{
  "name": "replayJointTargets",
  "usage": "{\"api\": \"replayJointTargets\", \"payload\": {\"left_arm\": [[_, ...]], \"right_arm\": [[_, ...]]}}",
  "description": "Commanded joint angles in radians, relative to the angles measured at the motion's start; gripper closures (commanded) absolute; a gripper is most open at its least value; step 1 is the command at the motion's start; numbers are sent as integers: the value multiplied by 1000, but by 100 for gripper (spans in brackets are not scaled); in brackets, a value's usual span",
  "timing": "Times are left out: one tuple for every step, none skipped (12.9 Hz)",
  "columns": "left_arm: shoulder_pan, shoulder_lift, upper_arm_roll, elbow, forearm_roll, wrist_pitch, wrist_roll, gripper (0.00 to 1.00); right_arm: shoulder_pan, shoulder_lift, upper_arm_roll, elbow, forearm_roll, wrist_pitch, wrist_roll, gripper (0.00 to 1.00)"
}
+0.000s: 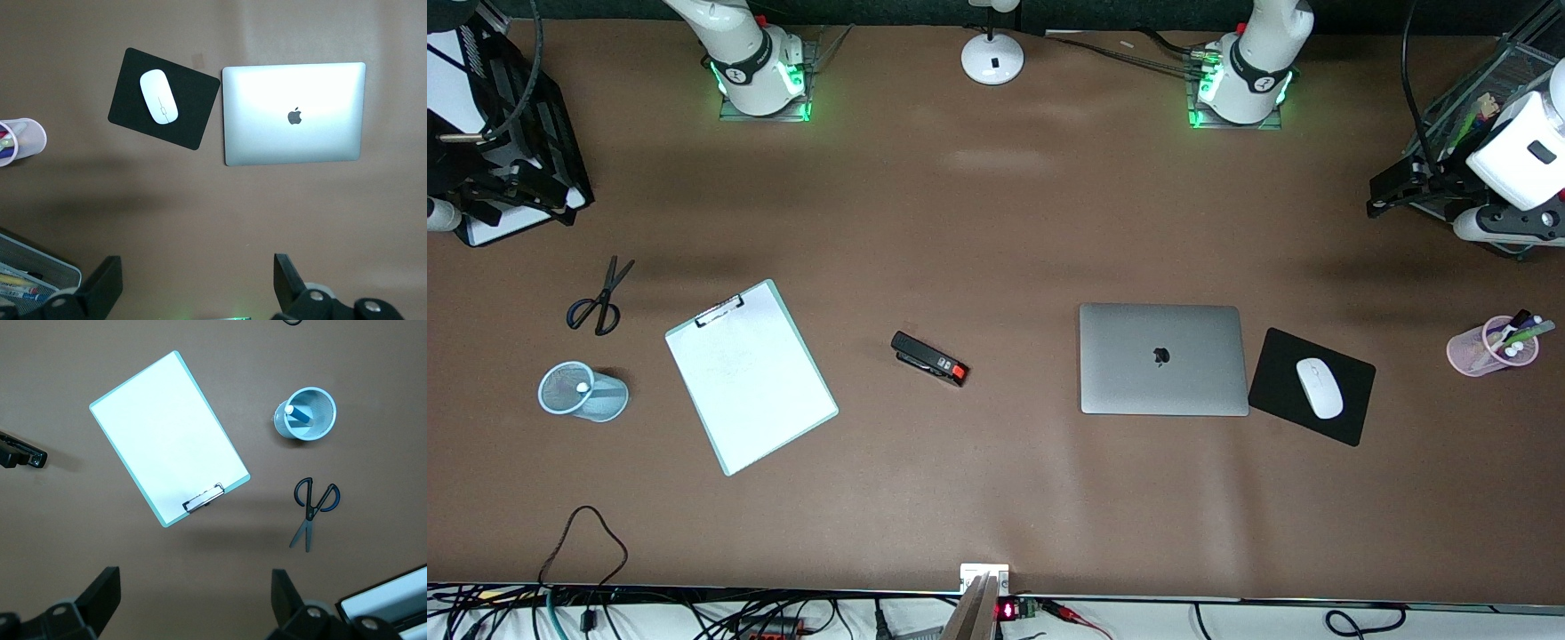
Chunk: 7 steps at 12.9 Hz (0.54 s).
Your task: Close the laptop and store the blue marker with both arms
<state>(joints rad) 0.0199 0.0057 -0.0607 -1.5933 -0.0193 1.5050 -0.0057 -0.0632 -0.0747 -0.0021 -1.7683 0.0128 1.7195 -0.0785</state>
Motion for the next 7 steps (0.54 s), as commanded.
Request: {"api": "replayJointTargets", "payload": {"left_arm": [[-3, 13, 4, 33, -8, -15, -8, 0], [-3, 14, 2, 33, -10, -12, -8, 0], [-4, 17, 1, 33, -10, -5, -8, 0], [-3, 17, 2, 32, -8, 1, -8, 0], [-4, 17, 1, 32, -8, 3, -10, 0], [-3, 19, 1, 30, -8, 23, -10, 0], [-1, 20, 4, 29, -11, 38, -10, 0]], "right_arm": [[-4, -10, 1, -8, 15, -1, 11, 0], [-4, -10, 1, -8, 15, -1, 13, 0], [-4, -8, 1, -8, 15, -1, 11, 0], [-4, -8, 1, -8, 15, -1, 13, 0], [-3, -8, 1, -8, 15, -1, 13, 0], [-3, -10, 1, -8, 15, -1, 13, 0], [-3, -8, 1, -8, 15, -1, 11, 0]]}}
